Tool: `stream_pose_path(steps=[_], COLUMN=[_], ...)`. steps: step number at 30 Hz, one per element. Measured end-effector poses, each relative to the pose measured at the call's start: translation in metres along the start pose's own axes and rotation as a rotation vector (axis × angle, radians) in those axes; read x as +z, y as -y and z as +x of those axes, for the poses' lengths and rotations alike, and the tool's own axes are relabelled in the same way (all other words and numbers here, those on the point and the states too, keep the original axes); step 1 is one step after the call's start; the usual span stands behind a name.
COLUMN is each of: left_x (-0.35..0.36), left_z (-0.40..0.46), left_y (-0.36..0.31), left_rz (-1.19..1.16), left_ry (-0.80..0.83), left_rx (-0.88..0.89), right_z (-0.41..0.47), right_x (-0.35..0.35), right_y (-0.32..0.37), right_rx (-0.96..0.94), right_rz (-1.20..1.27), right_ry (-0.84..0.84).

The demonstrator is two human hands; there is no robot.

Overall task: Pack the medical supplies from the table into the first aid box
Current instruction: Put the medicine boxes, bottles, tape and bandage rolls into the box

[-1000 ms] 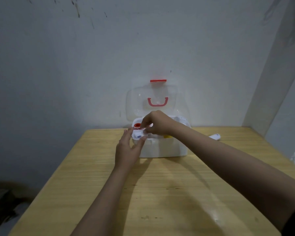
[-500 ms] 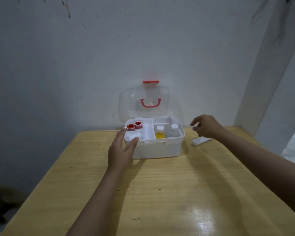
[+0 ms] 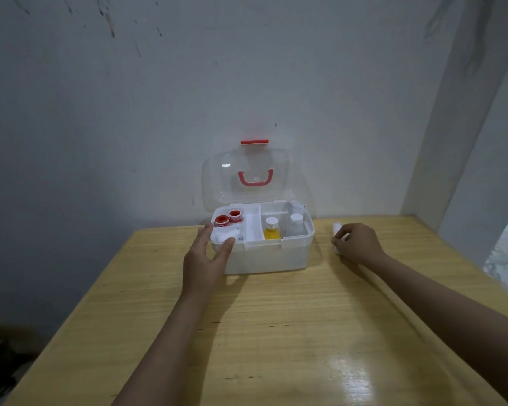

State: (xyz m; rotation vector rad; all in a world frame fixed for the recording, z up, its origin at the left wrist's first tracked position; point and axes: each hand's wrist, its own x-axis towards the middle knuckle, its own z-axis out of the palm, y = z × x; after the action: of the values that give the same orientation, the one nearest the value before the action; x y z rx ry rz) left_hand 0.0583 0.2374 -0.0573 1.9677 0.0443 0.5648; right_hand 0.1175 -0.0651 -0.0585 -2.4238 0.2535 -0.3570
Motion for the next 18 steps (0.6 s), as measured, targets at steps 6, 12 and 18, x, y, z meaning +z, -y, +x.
stream_pose_path(steps=[6,12,18], left_x=[-0.001,-0.002,-0.003], left_z=[0.001,0.002,0.002], left_y=[0.001,0.003,0.003], left_rz=[-0.019,-0.022,-0.025], left_ry=[0.015,0.025,0.041], left_rx=[-0.017,-0.023,-0.028], right_z=[-0.020,-0.046,-0.051], right_x=[-0.025,-0.040,-0.014], right_y=[0.032,0.106,0.169], right_rx=[-0.094,-0.294,-0.377], right_rz=[0.241,0.451,0.225], right_ry=[-0.144,-0.148,0.045])
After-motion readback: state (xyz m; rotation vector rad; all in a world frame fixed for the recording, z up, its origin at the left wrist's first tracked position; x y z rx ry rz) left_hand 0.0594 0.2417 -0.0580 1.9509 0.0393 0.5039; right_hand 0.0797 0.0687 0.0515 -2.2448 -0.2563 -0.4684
